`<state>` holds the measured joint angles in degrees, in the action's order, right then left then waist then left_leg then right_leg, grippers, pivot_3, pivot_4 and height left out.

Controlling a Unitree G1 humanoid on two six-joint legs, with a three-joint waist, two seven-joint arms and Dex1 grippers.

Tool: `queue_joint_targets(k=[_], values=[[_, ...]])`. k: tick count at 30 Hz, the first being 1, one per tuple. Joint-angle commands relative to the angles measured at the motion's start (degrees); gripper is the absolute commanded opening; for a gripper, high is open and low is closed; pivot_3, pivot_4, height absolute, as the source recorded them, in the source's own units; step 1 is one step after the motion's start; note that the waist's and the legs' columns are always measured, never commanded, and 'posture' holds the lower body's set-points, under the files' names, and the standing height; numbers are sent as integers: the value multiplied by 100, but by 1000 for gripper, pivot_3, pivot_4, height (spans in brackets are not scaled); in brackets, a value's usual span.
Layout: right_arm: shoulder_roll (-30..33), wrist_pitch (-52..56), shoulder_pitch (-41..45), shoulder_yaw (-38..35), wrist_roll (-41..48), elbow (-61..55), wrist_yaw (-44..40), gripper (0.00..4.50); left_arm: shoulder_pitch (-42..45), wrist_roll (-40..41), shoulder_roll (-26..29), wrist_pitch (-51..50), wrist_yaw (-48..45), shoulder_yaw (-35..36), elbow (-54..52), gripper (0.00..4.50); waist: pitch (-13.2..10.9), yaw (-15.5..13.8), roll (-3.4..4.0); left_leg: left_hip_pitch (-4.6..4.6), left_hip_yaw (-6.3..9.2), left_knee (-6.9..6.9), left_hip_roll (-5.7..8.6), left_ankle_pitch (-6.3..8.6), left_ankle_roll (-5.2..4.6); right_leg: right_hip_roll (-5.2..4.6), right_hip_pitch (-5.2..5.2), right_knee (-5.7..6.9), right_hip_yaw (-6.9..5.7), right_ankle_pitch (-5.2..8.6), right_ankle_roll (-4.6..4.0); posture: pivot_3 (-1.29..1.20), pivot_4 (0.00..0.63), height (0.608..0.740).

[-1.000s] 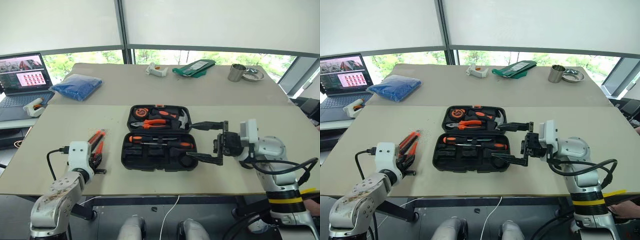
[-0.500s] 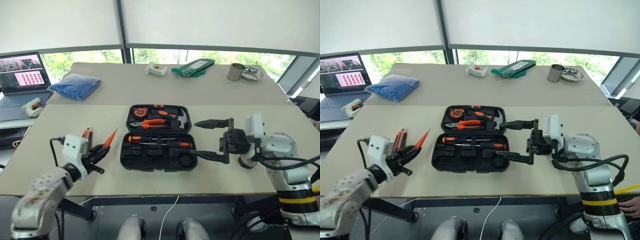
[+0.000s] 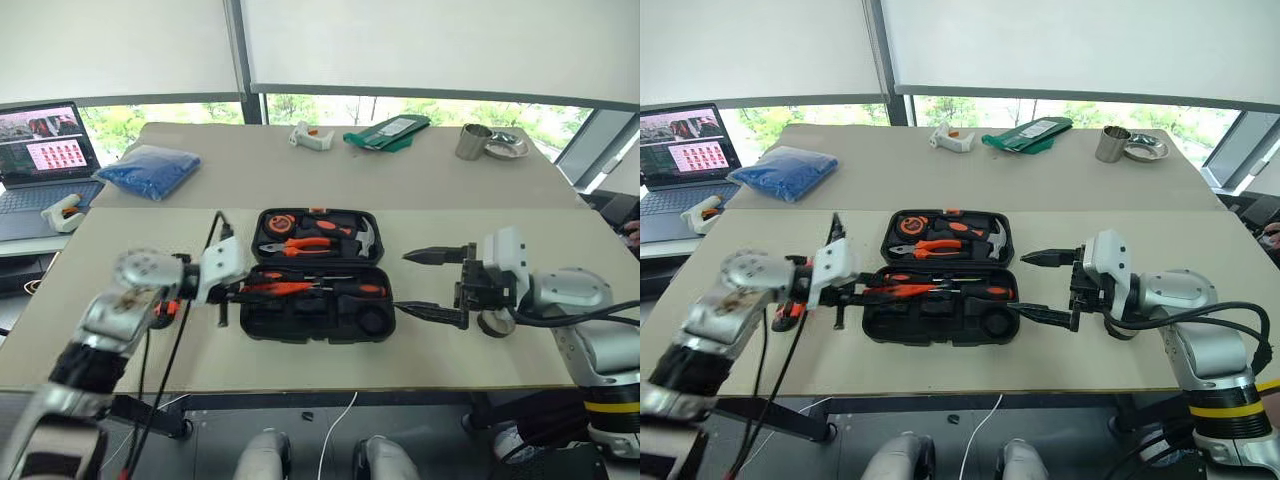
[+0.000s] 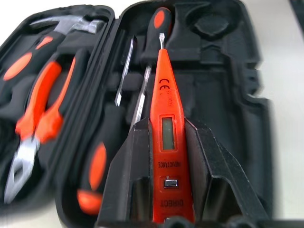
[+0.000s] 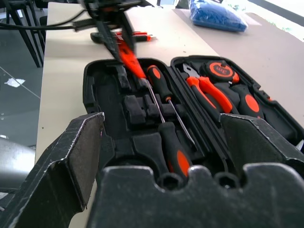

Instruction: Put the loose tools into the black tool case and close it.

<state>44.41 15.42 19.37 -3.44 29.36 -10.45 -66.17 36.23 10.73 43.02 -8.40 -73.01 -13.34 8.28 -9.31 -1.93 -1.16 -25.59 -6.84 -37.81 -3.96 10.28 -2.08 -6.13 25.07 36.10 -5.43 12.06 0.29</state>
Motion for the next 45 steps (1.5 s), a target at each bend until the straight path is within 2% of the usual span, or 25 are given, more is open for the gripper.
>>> queue_joint_targets(k=[1, 21, 24, 31, 45], values=[[194, -48, -64, -157, -151, -159, 66, 4500, 341, -242, -155, 375, -245, -169, 457, 497, 0, 5, 0, 0, -1, 0, 0, 0, 0, 0, 0, 3, 2, 3, 3, 0, 150, 740], [266, -121, -483, -324, -195, -119, 119, 4500, 148, -975, -218, -70, -150, -554, 588, 497, -1, -17, -2, 9, 24, -9, 2, 0, -2, -3, -12, 11, 4, 5, 7, 0, 150, 740], [265, -107, -489, -332, -202, -116, 108, 4500, 227, -1247, -128, 30, -118, -685, 733, 497, 0, -18, -2, 14, 25, -9, 2, 0, -2, -3, -17, 11, 4, 5, 7, 0, 150, 740], [269, -47, -522, -349, -174, -182, 106, 4500, 408, -1147, -315, -285, -235, -729, 536, 497, 0, -17, -2, 25, 27, -10, 2, 0, -2, -3, -26, 14, 5, 5, 7, 0, 150, 740], [143, 140, -300, -123, -173, -269, 193, 4500, 724, -1626, -478, -626, -218, -1055, 450, 497, 0, -35, -2, 26, 29, -14, 7, -1, -3, -4, -36, 12, 4, 5, 7, 0, 150, 740]])
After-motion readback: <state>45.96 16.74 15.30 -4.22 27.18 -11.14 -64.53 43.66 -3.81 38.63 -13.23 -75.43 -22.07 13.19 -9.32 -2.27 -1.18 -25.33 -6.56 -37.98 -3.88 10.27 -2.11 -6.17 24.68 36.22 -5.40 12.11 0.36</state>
